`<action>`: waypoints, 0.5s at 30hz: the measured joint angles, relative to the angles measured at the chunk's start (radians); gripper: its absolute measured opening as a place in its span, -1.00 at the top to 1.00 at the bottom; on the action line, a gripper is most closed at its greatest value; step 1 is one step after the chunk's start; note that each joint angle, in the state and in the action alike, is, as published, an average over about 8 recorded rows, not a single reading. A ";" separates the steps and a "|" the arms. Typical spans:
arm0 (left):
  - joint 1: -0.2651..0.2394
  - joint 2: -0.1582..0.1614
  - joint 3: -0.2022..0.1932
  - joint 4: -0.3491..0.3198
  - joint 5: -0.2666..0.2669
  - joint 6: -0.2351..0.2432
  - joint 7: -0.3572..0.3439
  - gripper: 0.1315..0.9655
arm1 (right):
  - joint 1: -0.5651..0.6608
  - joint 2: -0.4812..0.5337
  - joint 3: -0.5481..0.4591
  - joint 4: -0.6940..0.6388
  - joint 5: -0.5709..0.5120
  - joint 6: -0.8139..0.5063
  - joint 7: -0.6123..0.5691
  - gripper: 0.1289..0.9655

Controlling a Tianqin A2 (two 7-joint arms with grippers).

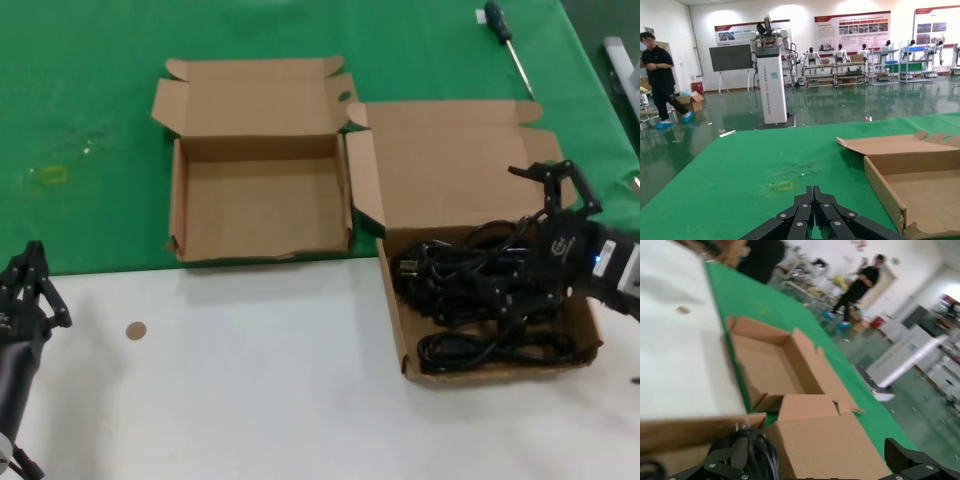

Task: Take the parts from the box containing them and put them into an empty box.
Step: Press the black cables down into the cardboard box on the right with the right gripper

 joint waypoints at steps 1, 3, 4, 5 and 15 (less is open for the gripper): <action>0.000 0.000 0.000 0.000 0.000 0.000 0.000 0.95 | 0.012 0.011 -0.008 -0.007 -0.004 -0.014 -0.012 -1.00; 0.000 0.000 0.000 0.000 0.000 0.000 0.000 0.95 | 0.034 0.032 -0.024 -0.020 -0.015 -0.040 -0.035 -1.00; 0.000 0.000 0.000 0.000 0.000 0.000 0.000 0.95 | 0.044 0.042 -0.033 -0.026 -0.020 -0.052 -0.044 -1.00; 0.000 0.000 0.000 0.000 0.000 0.000 0.000 0.95 | 0.053 0.051 -0.042 -0.031 -0.026 -0.062 -0.053 -1.00; 0.000 0.000 0.000 0.000 0.000 0.000 0.000 0.95 | 0.154 0.120 -0.134 -0.067 -0.097 -0.134 -0.099 -1.00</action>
